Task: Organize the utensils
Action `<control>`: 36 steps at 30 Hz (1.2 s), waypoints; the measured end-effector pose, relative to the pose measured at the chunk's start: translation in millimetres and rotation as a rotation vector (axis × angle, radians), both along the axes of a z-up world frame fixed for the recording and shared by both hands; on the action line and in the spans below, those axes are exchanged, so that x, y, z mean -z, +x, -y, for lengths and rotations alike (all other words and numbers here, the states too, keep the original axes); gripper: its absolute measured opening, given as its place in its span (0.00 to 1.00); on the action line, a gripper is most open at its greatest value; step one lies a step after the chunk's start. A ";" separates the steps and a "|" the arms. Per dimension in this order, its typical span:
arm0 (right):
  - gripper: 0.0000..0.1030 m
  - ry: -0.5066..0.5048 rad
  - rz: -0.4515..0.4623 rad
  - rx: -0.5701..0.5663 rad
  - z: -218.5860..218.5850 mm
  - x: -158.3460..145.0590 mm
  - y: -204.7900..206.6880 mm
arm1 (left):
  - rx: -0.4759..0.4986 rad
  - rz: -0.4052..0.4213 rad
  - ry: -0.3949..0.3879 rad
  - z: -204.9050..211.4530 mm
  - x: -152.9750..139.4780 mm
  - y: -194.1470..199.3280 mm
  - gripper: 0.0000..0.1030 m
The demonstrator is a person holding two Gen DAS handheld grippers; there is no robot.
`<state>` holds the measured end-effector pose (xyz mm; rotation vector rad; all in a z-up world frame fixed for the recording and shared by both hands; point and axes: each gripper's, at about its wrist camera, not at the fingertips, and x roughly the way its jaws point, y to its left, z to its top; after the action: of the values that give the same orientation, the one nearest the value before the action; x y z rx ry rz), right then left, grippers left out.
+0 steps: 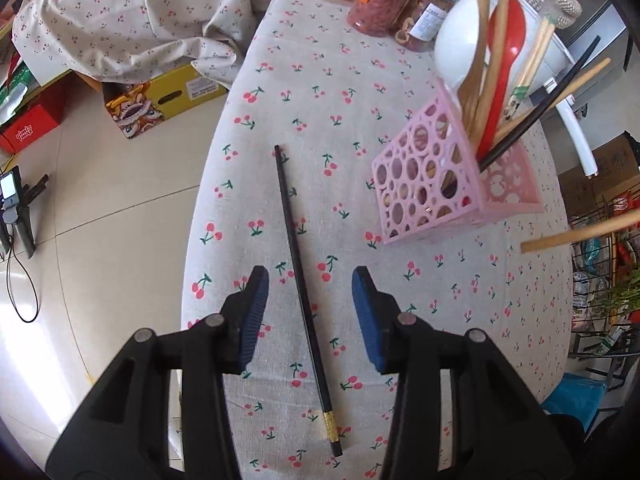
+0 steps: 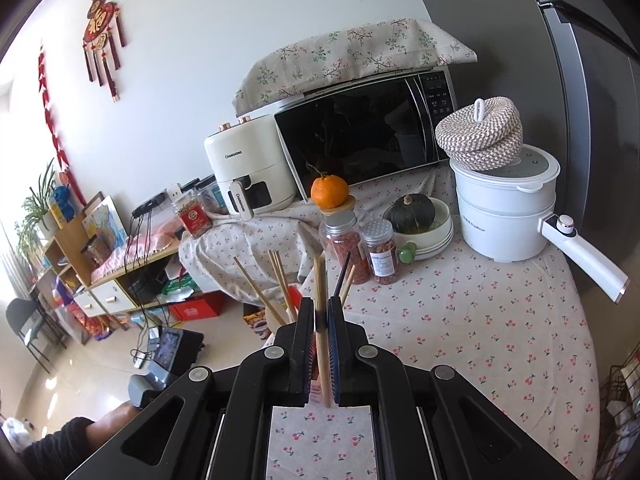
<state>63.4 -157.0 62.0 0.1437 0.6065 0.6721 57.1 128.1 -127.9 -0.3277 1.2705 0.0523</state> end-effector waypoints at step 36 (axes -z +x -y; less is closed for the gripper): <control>0.61 -0.154 -0.759 0.546 51.5 211.6 115.4 | 0.090 0.077 0.013 16.1 -6.2 -4.8 0.06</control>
<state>178.8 -208.6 -149.6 0.4123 1.2833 0.0125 52.3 112.0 -121.7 -0.2584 1.2066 -0.0288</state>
